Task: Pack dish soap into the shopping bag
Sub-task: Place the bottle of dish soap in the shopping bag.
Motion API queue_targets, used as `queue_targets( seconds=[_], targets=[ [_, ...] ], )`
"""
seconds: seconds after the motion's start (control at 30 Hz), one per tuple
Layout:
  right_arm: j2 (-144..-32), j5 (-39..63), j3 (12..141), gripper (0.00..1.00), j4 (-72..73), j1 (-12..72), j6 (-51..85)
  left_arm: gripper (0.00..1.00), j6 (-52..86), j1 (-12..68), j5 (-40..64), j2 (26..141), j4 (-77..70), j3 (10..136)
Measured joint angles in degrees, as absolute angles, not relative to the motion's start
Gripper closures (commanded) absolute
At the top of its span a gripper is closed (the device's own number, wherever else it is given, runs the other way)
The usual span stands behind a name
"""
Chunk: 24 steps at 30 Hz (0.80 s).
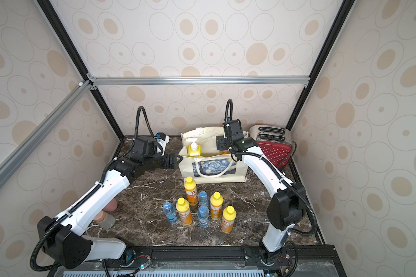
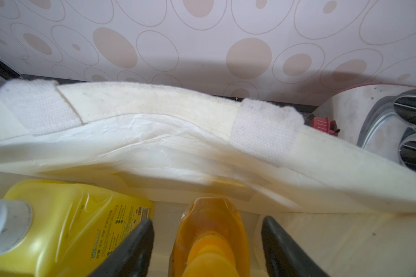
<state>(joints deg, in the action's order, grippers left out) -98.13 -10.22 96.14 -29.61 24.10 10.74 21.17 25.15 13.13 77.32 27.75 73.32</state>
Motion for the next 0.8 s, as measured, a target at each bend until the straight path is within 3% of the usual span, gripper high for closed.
queue_targets(
  seconds=[0.17, 0.4, 0.6, 0.8],
  targets=[
    [-96.12, -8.19, 100.16, 0.10, -31.94, 24.10, 9.72, 0.17, 21.17, 25.15, 12.97, 76.62, 27.75, 73.30],
    [-87.53, -7.25, 104.33, 0.06, -37.26, 24.10, 8.03, 0.16, 21.17, 25.15, 12.45, 75.31, 27.94, 73.32],
    [-84.99, -9.82, 107.31, 0.11, -44.38, 21.23, 7.18, 0.16, 21.17, 25.12, 9.04, 76.07, 30.79, 77.73],
    [-91.09, -8.62, 108.25, 0.14, -51.66, 16.01, 7.55, 0.16, 21.93, 23.92, 7.53, 79.90, 31.31, 87.11]
  ],
)
